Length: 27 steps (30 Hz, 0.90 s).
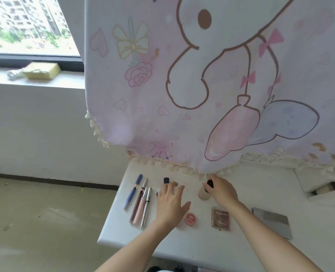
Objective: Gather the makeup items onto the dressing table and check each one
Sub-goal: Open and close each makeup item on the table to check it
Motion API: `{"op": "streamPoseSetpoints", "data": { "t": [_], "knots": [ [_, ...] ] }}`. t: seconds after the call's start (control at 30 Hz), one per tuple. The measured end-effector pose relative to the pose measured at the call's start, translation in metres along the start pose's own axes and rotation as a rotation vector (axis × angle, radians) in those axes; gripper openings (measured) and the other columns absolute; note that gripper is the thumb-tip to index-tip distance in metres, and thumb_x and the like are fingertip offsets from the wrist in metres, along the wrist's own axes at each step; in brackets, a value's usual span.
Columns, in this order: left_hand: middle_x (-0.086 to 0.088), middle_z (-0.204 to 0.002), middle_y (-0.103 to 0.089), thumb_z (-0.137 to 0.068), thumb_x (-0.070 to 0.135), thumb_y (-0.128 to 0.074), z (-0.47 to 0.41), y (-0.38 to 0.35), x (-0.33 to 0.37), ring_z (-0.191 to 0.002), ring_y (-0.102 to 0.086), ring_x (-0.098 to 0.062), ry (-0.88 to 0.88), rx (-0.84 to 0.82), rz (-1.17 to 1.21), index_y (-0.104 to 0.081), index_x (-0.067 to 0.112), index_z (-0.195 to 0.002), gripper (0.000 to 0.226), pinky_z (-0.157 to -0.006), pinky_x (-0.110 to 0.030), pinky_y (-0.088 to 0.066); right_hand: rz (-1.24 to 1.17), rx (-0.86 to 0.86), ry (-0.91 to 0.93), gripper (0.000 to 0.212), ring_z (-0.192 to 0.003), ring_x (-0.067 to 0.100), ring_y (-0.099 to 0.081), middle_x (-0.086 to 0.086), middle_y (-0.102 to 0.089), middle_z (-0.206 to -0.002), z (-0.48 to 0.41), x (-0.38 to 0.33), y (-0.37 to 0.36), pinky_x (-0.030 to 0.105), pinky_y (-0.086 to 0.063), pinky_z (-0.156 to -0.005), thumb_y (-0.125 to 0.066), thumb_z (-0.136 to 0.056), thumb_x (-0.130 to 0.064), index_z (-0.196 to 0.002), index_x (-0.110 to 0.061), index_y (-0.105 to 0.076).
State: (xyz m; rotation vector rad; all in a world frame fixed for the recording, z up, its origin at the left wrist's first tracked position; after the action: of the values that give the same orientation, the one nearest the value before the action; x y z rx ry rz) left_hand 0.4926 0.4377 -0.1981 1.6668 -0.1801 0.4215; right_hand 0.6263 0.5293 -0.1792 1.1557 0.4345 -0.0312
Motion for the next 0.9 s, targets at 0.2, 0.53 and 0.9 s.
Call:
{"op": "streamPoseSetpoints", "data": {
  "t": [0.2, 0.53, 0.9],
  "knots": [
    [0.000, -0.138, -0.042, -0.079, 0.056, -0.048, -0.006, 0.009, 0.004, -0.126, -0.034, -0.021, 0.042, -0.160, 0.152, -0.039, 0.019, -0.137, 0.069, -0.102, -0.028, -0.030, -0.230, 0.137, 0.048, 0.023, -0.076, 0.024, -0.058, 0.006, -0.061, -0.080, 0.019, -0.006, 0.032, 0.028, -0.037, -0.058, -0.053, -0.089, -0.028, -0.089, -0.006, -0.059],
    [0.002, -0.102, -0.055, -0.076, 0.041, -0.069, -0.021, 0.059, 0.040, -0.093, -0.053, -0.017, -0.013, -0.252, 0.574, -0.050, 0.027, -0.120, 0.050, -0.084, -0.030, -0.044, -0.593, 0.223, 0.308, 0.027, -0.058, 0.013, -0.043, 0.006, -0.053, -0.063, 0.058, -0.045, 0.095, 0.014, -0.033, -0.052, -0.061, -0.085, -0.015, -0.061, -0.025, -0.056],
    [0.010, -0.062, -0.051, -0.060, 0.063, -0.052, -0.009, 0.087, 0.043, -0.055, -0.046, -0.013, -0.025, -0.233, 0.745, -0.043, 0.033, -0.072, 0.034, -0.058, -0.033, -0.041, -0.540, 0.253, 0.423, 0.034, -0.045, 0.004, -0.040, -0.012, -0.048, -0.047, 0.075, -0.068, 0.102, 0.015, -0.031, -0.047, -0.036, -0.071, -0.064, -0.070, -0.033, -0.049]
  ]
}}
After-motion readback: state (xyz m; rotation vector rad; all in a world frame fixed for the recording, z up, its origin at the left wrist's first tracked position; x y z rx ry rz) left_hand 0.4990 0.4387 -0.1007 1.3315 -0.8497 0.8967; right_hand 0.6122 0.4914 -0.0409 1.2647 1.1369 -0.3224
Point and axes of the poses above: each hand's wrist, its own z-axis away from the middle knuckle, its own y-axis out of the back of the hand, x = y × z, the point moved 6 cm from there along -z, towards the middle knuckle
